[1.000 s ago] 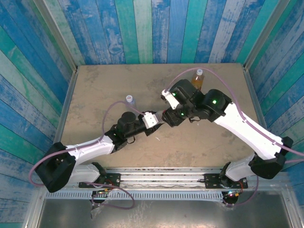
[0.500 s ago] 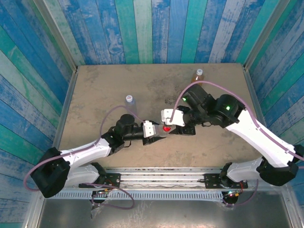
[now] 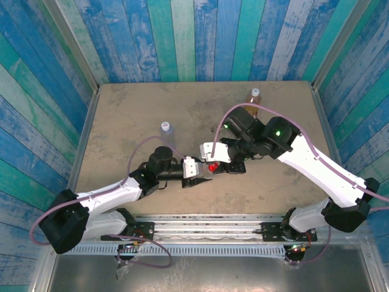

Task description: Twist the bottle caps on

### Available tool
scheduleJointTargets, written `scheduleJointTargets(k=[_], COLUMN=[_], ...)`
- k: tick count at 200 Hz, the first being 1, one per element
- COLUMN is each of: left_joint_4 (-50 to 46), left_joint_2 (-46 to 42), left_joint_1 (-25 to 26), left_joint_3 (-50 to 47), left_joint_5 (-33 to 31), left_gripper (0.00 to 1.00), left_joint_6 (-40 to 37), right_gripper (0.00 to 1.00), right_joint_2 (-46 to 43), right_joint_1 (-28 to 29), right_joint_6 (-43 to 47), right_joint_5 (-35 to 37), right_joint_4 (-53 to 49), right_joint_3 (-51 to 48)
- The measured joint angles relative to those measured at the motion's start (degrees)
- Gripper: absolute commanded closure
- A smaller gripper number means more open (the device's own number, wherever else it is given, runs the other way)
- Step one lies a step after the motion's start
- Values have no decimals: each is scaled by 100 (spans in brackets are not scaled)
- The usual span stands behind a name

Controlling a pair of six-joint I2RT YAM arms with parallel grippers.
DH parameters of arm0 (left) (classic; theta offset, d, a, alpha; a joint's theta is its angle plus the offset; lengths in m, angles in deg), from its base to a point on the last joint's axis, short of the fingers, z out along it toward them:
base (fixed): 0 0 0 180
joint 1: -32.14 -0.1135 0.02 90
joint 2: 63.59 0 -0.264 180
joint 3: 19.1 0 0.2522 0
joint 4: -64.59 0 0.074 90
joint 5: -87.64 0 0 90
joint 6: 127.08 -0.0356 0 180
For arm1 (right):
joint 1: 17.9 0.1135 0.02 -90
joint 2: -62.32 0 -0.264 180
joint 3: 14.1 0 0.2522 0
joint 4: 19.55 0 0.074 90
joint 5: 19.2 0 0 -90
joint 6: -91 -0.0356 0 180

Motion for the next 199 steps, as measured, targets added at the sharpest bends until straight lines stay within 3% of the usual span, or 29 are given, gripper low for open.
scheduleJointTargets(k=[35,56,101,124,153,199], left_joint_4=[-9,-46,-42,92,479,1049], left_joint_2=[-11,-37,-44,-42,52,437], left_joint_1=[0,-2,-2,-2,-2,4], left_joint_3=[0,0,11,11,11,24], left_joint_5=[15,17,-44,-369,-1132,-2361], left_gripper=[47,47,49,49,49,50], left_joint_6=[0,-4,103,232,374,501], right_gripper=[60,74,81,81,86,92], right_joint_2=[116,133,133,129,87,319], right_joint_1=[0,0,0,11,9,15], right_joint_6=[-4,-13,-92,-415,-1722,-5337], right_joint_5=[42,70,184,415,944,1880], right_joint_4=[-13,-9,4,133,564,1222], right_joint_3=[0,2,39,44,-28,-116])
